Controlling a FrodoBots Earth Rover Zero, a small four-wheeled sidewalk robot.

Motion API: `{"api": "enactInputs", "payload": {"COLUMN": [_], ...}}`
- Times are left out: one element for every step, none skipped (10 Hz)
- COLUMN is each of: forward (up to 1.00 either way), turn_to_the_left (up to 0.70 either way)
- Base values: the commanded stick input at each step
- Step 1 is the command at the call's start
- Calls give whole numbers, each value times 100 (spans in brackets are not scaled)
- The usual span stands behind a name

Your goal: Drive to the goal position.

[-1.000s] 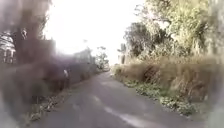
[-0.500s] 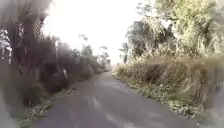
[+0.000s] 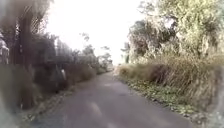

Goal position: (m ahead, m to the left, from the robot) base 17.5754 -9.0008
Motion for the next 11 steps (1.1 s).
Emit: {"api": "enactInputs", "payload": {"forward": [50, 50, 50, 50, 50, 50, 50, 50, 50, 50, 50], "turn_to_the_left": [0, 0, 0, 0, 0, 0, 0, 0, 0, 0, 0]}}
